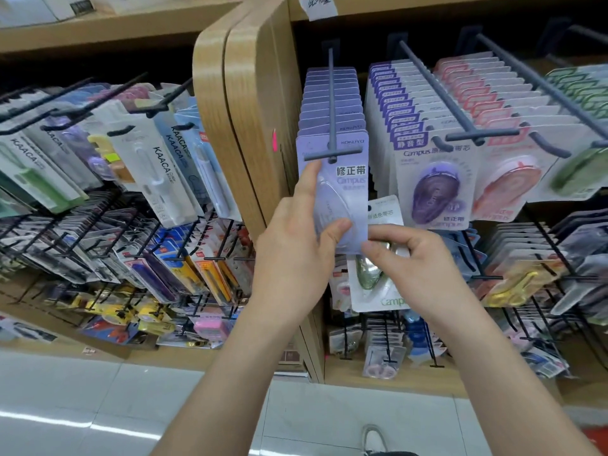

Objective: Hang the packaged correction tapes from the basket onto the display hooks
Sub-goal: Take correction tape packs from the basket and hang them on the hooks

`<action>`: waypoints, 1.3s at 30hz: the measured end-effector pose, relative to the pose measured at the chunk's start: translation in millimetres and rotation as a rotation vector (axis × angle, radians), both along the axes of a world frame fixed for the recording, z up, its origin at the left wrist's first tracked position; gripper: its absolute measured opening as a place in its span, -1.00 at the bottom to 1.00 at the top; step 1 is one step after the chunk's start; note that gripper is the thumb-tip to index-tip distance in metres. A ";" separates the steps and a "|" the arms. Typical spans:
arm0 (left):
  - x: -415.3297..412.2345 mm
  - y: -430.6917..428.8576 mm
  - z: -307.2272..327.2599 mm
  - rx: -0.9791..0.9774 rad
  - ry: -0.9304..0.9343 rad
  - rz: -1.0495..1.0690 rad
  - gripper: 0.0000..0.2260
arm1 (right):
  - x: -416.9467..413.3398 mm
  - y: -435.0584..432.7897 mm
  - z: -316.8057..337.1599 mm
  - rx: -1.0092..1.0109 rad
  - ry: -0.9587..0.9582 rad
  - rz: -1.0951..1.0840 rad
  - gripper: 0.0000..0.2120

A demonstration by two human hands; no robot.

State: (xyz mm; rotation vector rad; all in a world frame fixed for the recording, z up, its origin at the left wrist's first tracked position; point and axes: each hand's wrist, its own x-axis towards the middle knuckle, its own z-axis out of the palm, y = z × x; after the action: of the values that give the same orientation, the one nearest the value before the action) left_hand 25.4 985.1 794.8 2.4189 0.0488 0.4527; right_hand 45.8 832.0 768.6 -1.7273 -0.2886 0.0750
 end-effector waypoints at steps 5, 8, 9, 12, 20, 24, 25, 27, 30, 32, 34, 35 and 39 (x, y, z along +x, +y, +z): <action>10.4 -4.8 0.4 0.187 -0.027 0.078 -0.37 | -7.7 -25.7 -2.7 -0.187 0.014 -0.054 -0.62; 15.2 -5.2 -1.9 0.278 0.004 0.093 -0.34 | -12.4 -43.4 -2.0 -0.200 0.032 0.037 -0.49; 14.9 -4.5 -3.6 0.302 0.014 0.092 -0.33 | -13.7 -47.1 -2.2 -0.153 0.051 0.075 -0.45; 7.9 -0.3 -6.0 0.406 -0.026 0.110 -0.29 | -18.4 -51.9 2.1 0.076 0.130 0.170 -0.31; -25.4 4.0 -9.3 -0.347 -0.046 -0.065 -0.83 | -28.5 -48.6 -1.4 0.223 0.157 0.141 -0.48; -28.7 -6.3 2.8 -0.822 0.092 -0.297 -0.74 | -33.7 -46.1 -8.5 0.200 0.133 0.084 -0.60; -28.0 -9.6 4.1 -0.817 0.081 -0.314 -0.80 | -35.2 -45.6 -10.2 0.191 0.129 0.076 -0.61; -23.9 -16.7 3.7 -0.781 0.044 -0.308 -0.97 | -39.1 -45.9 -12.8 0.173 0.128 0.054 -0.64; -15.8 -31.7 -0.4 -0.764 0.026 -0.323 -0.83 | -47.4 -54.1 -14.0 0.062 0.120 0.051 -0.71; -11.9 -45.3 -0.6 -0.819 0.043 -0.350 -0.87 | -53.8 -64.5 -12.0 0.036 0.238 0.038 -0.63; -8.1 -61.5 0.6 -0.856 0.047 -0.382 -0.90 | -59.5 -77.3 -13.4 0.053 0.323 -0.021 -0.64; -6.6 -71.1 2.4 -0.867 0.052 -0.405 -0.89 | -60.6 -83.8 -15.9 0.066 0.317 -0.057 -0.65; 2.8 -109.8 5.3 -0.889 0.089 -0.534 -0.91 | -64.0 -112.2 -29.3 0.264 0.304 -0.308 -0.55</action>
State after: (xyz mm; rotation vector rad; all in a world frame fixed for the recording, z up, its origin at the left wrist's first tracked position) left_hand 28.2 875.2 800.1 1.4863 -0.2920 0.0393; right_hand -18.2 719.8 739.4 -1.4543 0.1856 0.0699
